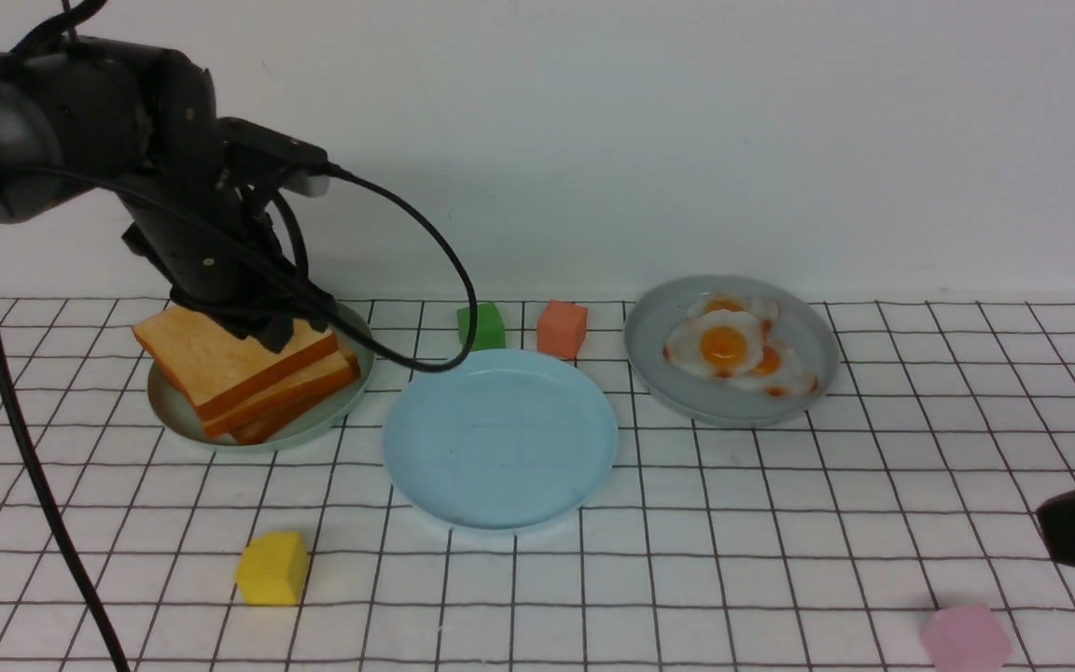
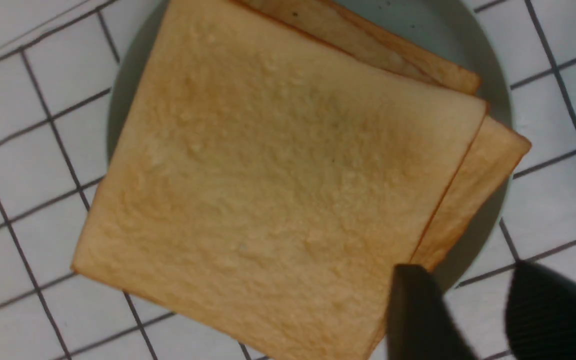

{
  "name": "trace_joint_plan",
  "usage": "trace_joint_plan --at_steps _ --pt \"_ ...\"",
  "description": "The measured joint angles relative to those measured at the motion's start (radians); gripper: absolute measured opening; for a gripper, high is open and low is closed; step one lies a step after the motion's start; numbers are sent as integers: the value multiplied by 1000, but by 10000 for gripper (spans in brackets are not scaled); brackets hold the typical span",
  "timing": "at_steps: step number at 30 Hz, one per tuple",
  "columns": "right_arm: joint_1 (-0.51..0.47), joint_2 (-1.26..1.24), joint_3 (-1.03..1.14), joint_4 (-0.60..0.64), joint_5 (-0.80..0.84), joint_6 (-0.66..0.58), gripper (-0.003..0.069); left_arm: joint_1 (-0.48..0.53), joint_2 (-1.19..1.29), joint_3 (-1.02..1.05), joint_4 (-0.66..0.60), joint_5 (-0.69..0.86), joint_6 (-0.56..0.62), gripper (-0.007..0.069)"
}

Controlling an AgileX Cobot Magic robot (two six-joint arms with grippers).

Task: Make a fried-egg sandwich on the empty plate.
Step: Use the left arm to grab a slice of bread

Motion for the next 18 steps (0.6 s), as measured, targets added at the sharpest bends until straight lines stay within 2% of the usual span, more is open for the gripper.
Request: trace_joint_plan --at_steps 2,6,14,18 --pt "1 0 0 0 0 0 7 0 6 -1 2 -19 23 391" --pt "1 0 0 11 0 0 10 0 24 -1 8 -61 33 456" --pt "1 0 0 30 1 -1 14 0 112 -1 28 -105 37 470" --pt "1 0 0 40 4 -1 16 0 125 -9 48 -111 37 427"
